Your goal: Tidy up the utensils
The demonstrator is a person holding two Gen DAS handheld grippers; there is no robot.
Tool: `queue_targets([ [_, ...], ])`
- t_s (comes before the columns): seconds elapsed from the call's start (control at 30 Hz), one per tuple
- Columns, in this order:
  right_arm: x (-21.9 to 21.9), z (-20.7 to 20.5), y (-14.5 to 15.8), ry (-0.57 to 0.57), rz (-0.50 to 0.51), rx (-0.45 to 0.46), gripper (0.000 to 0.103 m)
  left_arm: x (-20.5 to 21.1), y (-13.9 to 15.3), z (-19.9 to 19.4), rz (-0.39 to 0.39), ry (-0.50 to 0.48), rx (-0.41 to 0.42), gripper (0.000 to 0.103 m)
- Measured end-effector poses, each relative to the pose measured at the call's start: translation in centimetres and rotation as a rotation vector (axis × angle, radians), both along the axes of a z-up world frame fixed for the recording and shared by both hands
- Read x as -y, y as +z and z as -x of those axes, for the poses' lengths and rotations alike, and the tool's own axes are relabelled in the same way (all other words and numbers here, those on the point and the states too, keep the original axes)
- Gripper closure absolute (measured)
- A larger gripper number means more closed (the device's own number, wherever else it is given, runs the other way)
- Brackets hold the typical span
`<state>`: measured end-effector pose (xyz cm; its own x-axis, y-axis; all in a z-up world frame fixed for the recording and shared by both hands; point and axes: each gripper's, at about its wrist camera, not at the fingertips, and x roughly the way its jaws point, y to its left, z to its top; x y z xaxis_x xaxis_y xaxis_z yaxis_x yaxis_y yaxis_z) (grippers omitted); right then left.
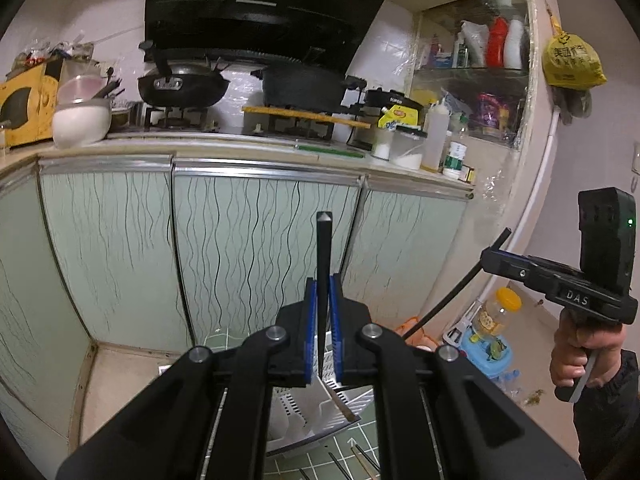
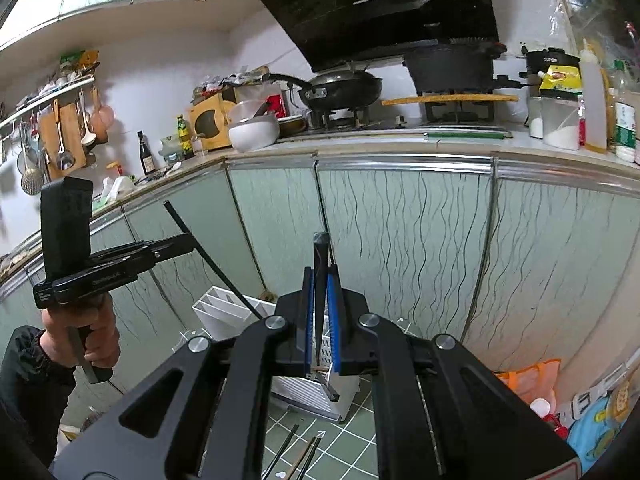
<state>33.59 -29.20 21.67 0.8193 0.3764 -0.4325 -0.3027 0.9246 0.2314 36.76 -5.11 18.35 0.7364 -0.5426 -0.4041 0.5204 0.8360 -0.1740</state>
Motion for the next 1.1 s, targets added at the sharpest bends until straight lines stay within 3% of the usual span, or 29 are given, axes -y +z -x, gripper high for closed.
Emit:
queue_targets([
  [0.53,0.3,-2.5,-5.6,0.006,-0.025,-0.103,0.096,2.3,-4.7,-0.3,-0.067,-0.078,-0.026,0.094],
  [0.57,0.2,-2.4,-5.8,-0.005,-0.016,-0.107,0.088,2.4,-4.9,-0.1,-0.082,-0.077,-0.026,0.086],
  [0.6,0.2,-2.2,-5.8,-0.011,-0.013,-0.107,0.067,2.5,-5.0,0.0,-0.096,-0.069,-0.026,0.058],
  [0.63,0.3,-1.9,-5.9,-0.021,-0.013,-0.103,0.055,2.5,-5.1,0.2,-0.109,-0.052,-0.020,0.036],
  [0.67,0.5,-1.5,-5.9,-0.033,-0.016,-0.094,0.038,2.4,-5.1,0.6,-0.125,-0.017,0.009,0.004],
  [0.73,0.7,-1.0,-5.9,-0.041,-0.016,-0.092,0.034,2.0,-5.0,1.7,-0.137,0.005,0.060,0.004],
  [0.87,0.7,0.5,-5.9,-0.059,0.013,-0.090,0.011,1.1,-5.2,2.8,-0.179,0.042,0.051,0.004],
  [1.1,-0.8,4.3,-5.9,-0.060,0.135,-0.065,0.008,-0.7,-4.8,5.7,-0.187,0.083,0.052,0.004],
])
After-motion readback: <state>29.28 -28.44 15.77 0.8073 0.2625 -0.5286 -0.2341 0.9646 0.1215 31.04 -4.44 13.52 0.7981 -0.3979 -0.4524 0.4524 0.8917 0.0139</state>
